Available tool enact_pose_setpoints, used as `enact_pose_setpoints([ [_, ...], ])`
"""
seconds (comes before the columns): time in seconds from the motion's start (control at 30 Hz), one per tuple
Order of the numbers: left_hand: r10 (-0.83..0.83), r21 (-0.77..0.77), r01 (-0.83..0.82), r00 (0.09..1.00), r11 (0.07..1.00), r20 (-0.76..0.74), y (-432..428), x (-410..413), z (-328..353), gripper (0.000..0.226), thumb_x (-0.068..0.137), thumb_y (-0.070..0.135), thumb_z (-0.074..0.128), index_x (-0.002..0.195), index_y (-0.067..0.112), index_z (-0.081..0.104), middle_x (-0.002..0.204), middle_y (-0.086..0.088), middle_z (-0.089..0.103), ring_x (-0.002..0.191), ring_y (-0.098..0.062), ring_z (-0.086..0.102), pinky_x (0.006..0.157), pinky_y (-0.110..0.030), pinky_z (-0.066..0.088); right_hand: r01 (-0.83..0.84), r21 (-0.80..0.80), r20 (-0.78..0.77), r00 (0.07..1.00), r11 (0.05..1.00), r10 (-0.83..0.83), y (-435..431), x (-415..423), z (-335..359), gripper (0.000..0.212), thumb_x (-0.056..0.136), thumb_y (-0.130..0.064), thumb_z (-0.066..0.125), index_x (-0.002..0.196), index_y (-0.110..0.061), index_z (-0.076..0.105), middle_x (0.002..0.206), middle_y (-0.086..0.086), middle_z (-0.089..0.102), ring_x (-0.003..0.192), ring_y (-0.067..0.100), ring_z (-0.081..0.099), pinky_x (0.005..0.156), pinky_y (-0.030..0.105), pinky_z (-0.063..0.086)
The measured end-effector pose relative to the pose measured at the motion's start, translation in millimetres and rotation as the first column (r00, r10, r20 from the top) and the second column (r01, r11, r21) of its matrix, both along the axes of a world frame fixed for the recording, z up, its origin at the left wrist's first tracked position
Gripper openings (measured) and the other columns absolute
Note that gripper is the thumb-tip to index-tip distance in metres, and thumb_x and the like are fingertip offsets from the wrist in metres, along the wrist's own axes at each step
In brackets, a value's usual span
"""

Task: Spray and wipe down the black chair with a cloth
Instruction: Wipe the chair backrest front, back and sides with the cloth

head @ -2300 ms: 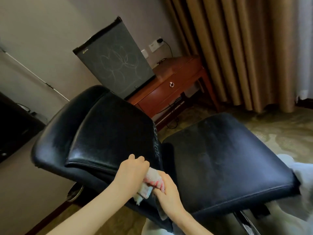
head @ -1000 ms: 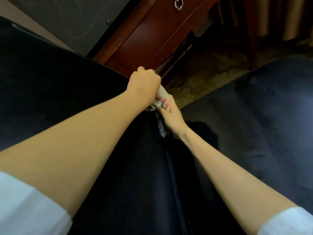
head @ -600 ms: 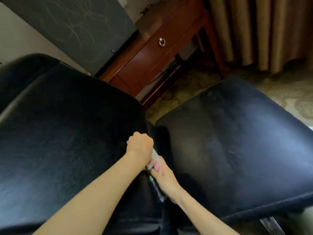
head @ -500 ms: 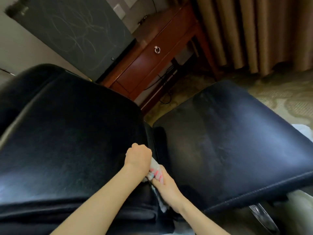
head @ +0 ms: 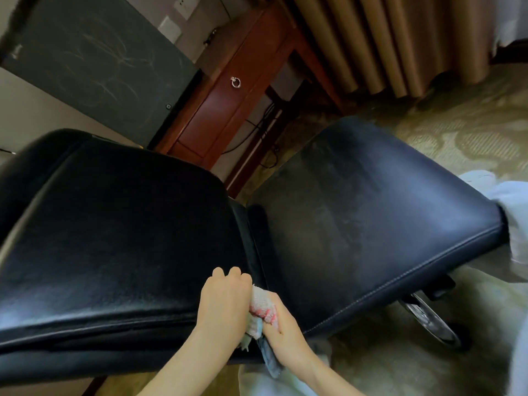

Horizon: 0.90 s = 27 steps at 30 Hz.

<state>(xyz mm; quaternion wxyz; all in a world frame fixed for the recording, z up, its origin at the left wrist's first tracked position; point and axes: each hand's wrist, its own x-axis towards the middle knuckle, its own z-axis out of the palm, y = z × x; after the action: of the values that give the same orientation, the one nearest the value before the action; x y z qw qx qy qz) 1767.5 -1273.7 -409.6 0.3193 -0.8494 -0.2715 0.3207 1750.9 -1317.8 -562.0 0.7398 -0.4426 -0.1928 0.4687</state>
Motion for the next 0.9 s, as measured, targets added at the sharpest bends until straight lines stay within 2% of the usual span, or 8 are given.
enact_pose_setpoints([
  [0.1, 0.029, 0.027, -0.027, 0.998, 0.999, -0.062, 21, 16, -17, 0.026, 0.088, 0.004, 0.054, 0.111, 0.015, 0.051, 0.108, -0.002, 0.05, 0.091, -0.019, 0.041, 0.072, -0.027, 0.035, 0.037, -0.022, -0.012, 0.999, 0.999, -0.037, 22, 5, -9, 0.032, 0.1, -0.027, 0.044, 0.125, -0.047, 0.049, 0.12, -0.026, 0.059, 0.113, -0.012, 0.052, 0.09, 0.013, 0.044],
  [0.2, 0.073, 0.109, -0.06, 0.991, 0.992, -0.115, 57, 38, -40, 0.024, 0.088, 0.004, 0.056, 0.11, 0.011, 0.054, 0.106, -0.005, 0.05, 0.094, -0.023, 0.046, 0.073, -0.031, 0.038, 0.099, -0.091, 0.137, 0.987, 0.991, -0.086, 61, 15, -17, 0.024, 0.102, -0.037, 0.04, 0.117, -0.047, 0.054, 0.115, -0.021, 0.062, 0.106, -0.009, 0.056, 0.089, 0.016, 0.046],
  [0.4, -0.008, 0.29, 0.066, 0.981, 0.955, -0.195, 166, 112, -64, 0.035, 0.088, 0.019, 0.062, 0.12, 0.006, 0.053, 0.116, -0.014, 0.051, 0.106, -0.034, 0.049, 0.072, -0.038, 0.041, 0.166, -0.165, 0.219, 0.967, 0.972, -0.128, 187, 69, -35, 0.025, 0.102, -0.028, 0.041, 0.103, -0.018, 0.064, 0.105, 0.005, 0.063, 0.082, -0.003, 0.06, 0.065, 0.007, 0.046],
  [0.5, -0.108, 0.301, 0.149, 0.983, 0.942, -0.147, 227, 146, -76, 0.034, 0.091, 0.021, 0.059, 0.122, 0.009, 0.053, 0.119, -0.012, 0.051, 0.109, -0.032, 0.048, 0.08, -0.038, 0.042, 0.157, -0.166, -0.081, 0.982, 0.974, -0.172, 256, 112, -44, 0.022, 0.103, -0.024, 0.041, 0.108, -0.016, 0.061, 0.105, 0.002, 0.062, 0.09, 0.001, 0.058, 0.068, 0.007, 0.044],
  [0.6, -0.203, 0.258, 0.218, 0.976, 0.941, -0.085, 274, 182, -85, 0.029, 0.096, 0.014, 0.049, 0.125, 0.01, 0.055, 0.124, -0.011, 0.052, 0.116, -0.032, 0.046, 0.089, -0.039, 0.042, 0.191, -0.108, -0.091, 0.975, 0.976, -0.201, 315, 152, -61, 0.033, 0.099, -0.009, 0.044, 0.131, -0.007, 0.047, 0.125, 0.011, 0.057, 0.108, 0.014, 0.055, 0.094, 0.026, 0.046],
  [0.67, -0.244, 0.247, 0.261, 0.965, 0.933, -0.094, 291, 199, -91, 0.03, 0.095, 0.013, 0.05, 0.124, 0.01, 0.056, 0.124, -0.011, 0.053, 0.117, -0.033, 0.045, 0.09, -0.04, 0.042, 0.201, -0.038, -0.212, 0.955, 0.979, -0.205, 339, 172, -70, 0.03, 0.102, -0.017, 0.042, 0.129, -0.01, 0.052, 0.119, 0.007, 0.062, 0.105, 0.014, 0.059, 0.089, 0.025, 0.05],
  [0.77, -0.249, 0.266, 0.284, 0.956, 0.921, -0.158, 300, 204, -100, 0.028, 0.094, 0.011, 0.051, 0.122, 0.007, 0.058, 0.122, -0.012, 0.055, 0.115, -0.035, 0.046, 0.088, -0.042, 0.042, 0.253, -0.105, -0.012, 0.967, 0.962, -0.256, 349, 180, -80, 0.021, 0.103, -0.027, 0.038, 0.113, -0.027, 0.057, 0.114, 0.001, 0.064, 0.105, 0.011, 0.058, 0.092, 0.027, 0.048],
  [0.9, -0.161, 0.23, 0.203, 0.969, 0.952, -0.189, 283, 197, -95, 0.026, 0.094, 0.011, 0.053, 0.119, 0.005, 0.059, 0.12, -0.011, 0.057, 0.113, -0.031, 0.051, 0.078, -0.037, 0.043, 0.166, -0.091, 0.206, 0.968, 0.982, -0.145, 324, 158, -82, 0.036, 0.096, -0.024, 0.045, 0.132, -0.029, 0.043, 0.131, 0.001, 0.053, 0.118, 0.015, 0.051, 0.1, 0.033, 0.043],
])
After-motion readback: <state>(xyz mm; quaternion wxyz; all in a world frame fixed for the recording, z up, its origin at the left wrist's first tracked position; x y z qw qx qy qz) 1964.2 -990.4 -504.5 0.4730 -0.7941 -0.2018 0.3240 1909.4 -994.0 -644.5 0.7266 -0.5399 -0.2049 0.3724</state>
